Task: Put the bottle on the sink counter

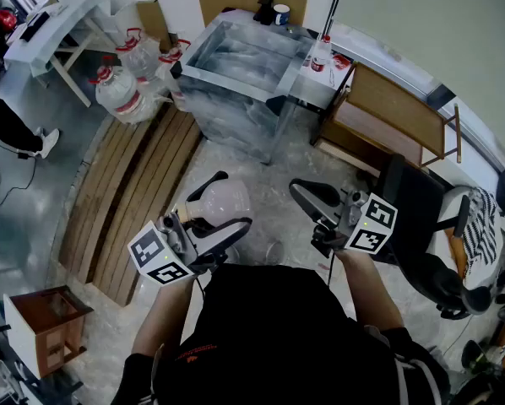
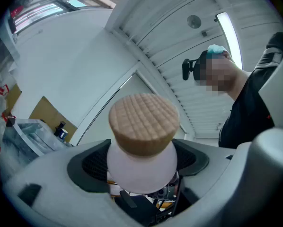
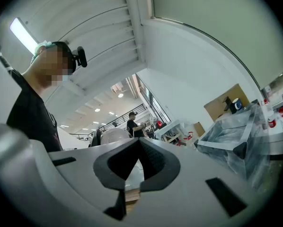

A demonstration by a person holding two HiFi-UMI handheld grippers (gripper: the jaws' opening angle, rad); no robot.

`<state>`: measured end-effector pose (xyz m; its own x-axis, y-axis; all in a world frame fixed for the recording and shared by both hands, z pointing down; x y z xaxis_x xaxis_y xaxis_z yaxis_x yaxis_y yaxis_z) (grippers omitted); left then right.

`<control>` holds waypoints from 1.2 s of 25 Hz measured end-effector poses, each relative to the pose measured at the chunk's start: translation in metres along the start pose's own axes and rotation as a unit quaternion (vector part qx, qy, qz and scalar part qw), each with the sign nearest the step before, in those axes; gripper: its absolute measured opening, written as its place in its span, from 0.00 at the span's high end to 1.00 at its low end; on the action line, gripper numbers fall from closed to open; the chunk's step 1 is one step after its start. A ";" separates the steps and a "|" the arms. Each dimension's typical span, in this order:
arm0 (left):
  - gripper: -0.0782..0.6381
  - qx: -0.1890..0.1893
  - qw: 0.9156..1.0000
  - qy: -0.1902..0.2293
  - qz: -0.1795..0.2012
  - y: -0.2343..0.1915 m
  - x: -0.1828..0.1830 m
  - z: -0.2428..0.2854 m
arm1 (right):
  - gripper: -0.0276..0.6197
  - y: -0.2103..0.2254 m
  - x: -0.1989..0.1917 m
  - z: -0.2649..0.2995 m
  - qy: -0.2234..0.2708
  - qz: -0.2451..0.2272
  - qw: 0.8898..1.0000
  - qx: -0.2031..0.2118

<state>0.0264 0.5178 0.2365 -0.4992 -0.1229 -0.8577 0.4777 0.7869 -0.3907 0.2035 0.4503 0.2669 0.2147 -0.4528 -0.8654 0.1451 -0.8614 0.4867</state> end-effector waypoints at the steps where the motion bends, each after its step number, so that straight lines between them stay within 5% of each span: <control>1: 0.34 0.001 1.000 0.000 0.000 0.001 -0.002 0.002 | 0.95 0.001 0.000 -0.003 -0.001 0.000 1.000 0.000; 30: 0.34 0.025 1.000 0.001 0.005 0.018 -0.032 0.042 | 0.95 0.030 0.012 -0.059 -0.001 0.011 1.000 0.008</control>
<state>0.0816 0.5100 0.2430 -0.4951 -0.1141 -0.8613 0.5178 0.7573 -0.3980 0.2672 0.4320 0.2780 0.2153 -0.4717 -0.8550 0.1243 -0.8552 0.5031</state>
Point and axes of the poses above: the fingertips, and each gripper's own axes: z forward along the fingers, y to its right, x out of its top, the point moved 5 cm from there along -z, backward along the fingers, and after that the axes turned 4 degrees about -x, right-handed, at the moved point
